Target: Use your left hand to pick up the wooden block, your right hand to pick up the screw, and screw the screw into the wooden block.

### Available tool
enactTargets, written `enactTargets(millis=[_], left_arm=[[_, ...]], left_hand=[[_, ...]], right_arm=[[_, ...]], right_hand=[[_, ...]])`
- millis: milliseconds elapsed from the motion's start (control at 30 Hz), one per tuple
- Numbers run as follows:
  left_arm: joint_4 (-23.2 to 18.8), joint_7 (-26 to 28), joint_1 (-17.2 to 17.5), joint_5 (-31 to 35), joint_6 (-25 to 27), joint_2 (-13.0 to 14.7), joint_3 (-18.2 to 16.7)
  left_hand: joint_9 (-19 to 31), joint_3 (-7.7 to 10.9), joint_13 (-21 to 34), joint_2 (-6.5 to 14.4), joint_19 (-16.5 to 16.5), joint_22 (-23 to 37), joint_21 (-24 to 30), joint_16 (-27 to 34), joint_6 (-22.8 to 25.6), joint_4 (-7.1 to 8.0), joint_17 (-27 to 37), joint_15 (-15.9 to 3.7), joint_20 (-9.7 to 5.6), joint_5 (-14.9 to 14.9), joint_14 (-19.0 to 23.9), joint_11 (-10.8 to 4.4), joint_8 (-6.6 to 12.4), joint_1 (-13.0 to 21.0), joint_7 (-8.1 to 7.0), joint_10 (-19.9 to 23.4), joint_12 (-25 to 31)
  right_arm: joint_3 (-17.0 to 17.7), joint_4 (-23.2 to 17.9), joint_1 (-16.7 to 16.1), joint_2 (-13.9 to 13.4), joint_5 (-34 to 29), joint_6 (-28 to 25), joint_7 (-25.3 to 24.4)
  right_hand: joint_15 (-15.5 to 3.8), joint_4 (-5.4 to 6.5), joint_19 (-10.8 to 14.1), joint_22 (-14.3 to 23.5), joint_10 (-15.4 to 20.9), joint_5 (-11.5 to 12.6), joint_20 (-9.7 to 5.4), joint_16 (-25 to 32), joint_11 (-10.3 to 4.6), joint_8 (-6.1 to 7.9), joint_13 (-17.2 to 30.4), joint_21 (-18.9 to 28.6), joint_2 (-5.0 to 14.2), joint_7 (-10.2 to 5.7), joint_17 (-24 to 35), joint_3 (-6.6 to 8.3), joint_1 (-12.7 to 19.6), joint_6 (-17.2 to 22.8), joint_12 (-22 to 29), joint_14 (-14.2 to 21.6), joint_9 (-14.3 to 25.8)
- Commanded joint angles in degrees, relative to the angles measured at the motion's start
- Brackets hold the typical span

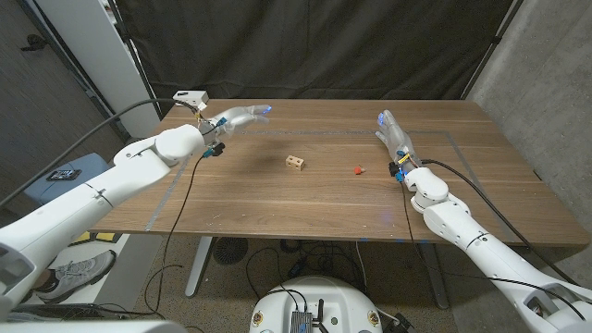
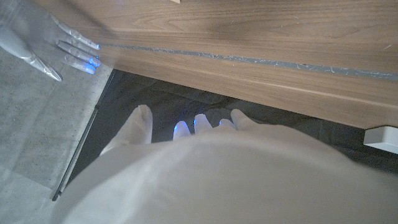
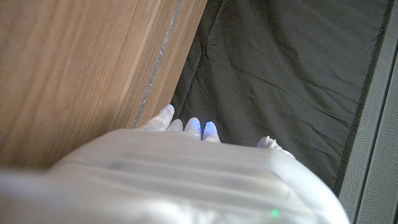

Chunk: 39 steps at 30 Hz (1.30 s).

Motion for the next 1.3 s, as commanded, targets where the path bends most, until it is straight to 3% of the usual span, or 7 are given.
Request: enactTargets(millis=[33,300,733,967,1067,1100,1300], left_arm=[[-2.9,-4.1,-2.9,11.9,1.6,2.3,2.4],[-4.4,-5.0,-4.3,20.8,0.9,2.6,4.0],[-4.9,-5.6,-4.6,32.6,-4.0,2.2,5.1],[-7.4,-7.5,-5.0,42.4,-3.4,1.9,6.3],[-8.2,-8.7,-5.0,46.1,-3.0,1.4,6.8],[-8.2,-9.1,-5.0,46.5,-3.1,1.2,6.8],[-8.5,-11.4,-4.6,49.1,-3.0,0.2,6.8]], left_hand=[[0.3,0.04,0.2,-0.2,-0.2,0.1,0.2,0.5,-0.4,-0.53,0.2,-0.06,1.13,0.2,0.4,-0.88,0.27,1.5,-0.01,0.4,0.2],[0.4,0.12,0.2,-1.3,-0.8,0.1,0.0,0.6,0.8,-0.61,0.2,-0.75,2.32,0.1,1.3,-1.51,0.82,4.3,0.04,1.8,0.6],[0.6,-1.40,0.7,-7.2,-4.0,0.1,-0.5,0.9,5.2,-0.40,0.3,-2.26,4.52,-0.1,4.6,-3.28,2.03,13.6,-0.81,8.3,2.1],[0.6,-3.04,1.0,-9.7,-6.7,0.2,-0.6,0.6,3.1,-0.01,0.4,-2.32,5.66,0.0,4.3,-3.55,0.85,17.4,-0.98,8.5,1.6],[0.6,-3.46,1.0,-9.9,-7.5,0.2,-0.6,0.4,2.5,0.13,0.4,-2.24,5.79,-0.1,3.6,-3.76,0.60,18.2,-0.99,7.8,1.3],[0.7,-3.72,1.1,-9.3,-7.7,0.2,-0.3,0.5,2.1,0.50,0.4,-1.44,6.65,-0.2,3.2,-2.24,0.46,19.1,-0.94,7.0,0.9],[0.8,-3.99,1.2,-8.1,-8.6,0.2,-0.3,0.4,0.8,0.85,0.4,-0.50,7.28,0.0,2.4,-1.62,0.06,20.5,0.45,4.8,0.3]], right_arm=[[0.1,-0.4,-0.7,1.0,-0.1,0.0,-1.5],[0.2,-0.1,-0.8,1.5,-0.1,0.4,-2.0],[0.3,-0.6,-1.8,2.2,-0.4,0.3,-4.0],[0.4,-0.9,-2.1,2.3,-0.5,-0.1,-4.8],[0.4,-0.8,-2.1,2.4,-0.5,-0.1,-5.0],[0.4,-0.8,-2.1,2.5,-0.5,-0.1,-5.0],[0.4,-0.9,-2.2,2.6,-0.6,-0.2,-5.4]], right_hand=[[-0.41,-0.40,-0.1,0.1,-0.6,0.3,-1.13,0.0,-0.27,0.09,0.2,0.4,-0.44,-0.04,0.1,0.25,0.0,-0.5,-0.1,-0.6,0.3],[-0.15,-0.56,-0.1,0.1,-0.8,0.3,-0.98,0.0,-0.24,0.09,0.2,0.4,-0.49,-0.23,0.1,0.26,0.0,-0.7,-0.1,-0.7,0.3],[0.04,-1.25,-0.3,0.1,-1.1,0.4,-0.84,-0.1,-0.19,0.14,0.2,0.4,-0.69,-0.38,-0.1,0.42,0.6,-0.8,-0.1,-1.0,0.3],[0.17,-1.49,-0.3,0.2,-1.3,0.5,-0.92,-0.1,-0.02,0.11,0.2,0.4,-0.70,-0.39,-0.1,0.50,0.8,-1.0,-0.2,-1.2,0.3],[0.21,-1.57,-0.3,0.2,-1.4,0.5,-0.94,-0.1,0.16,0.10,0.2,0.4,-0.72,-0.41,-0.1,0.53,0.9,-1.0,-0.2,-1.2,0.3],[0.27,-1.60,-0.3,0.2,-1.5,0.5,-0.94,-0.1,0.12,0.10,0.2,0.4,-0.73,-0.42,-0.1,0.53,0.9,-1.1,-0.2,-1.3,0.3],[0.58,-1.84,-0.5,0.2,-1.7,0.5,-0.93,-0.2,0.19,0.12,0.2,0.4,-0.82,-0.45,-0.1,0.57,1.1,-1.1,-0.2,-1.6,0.3]])
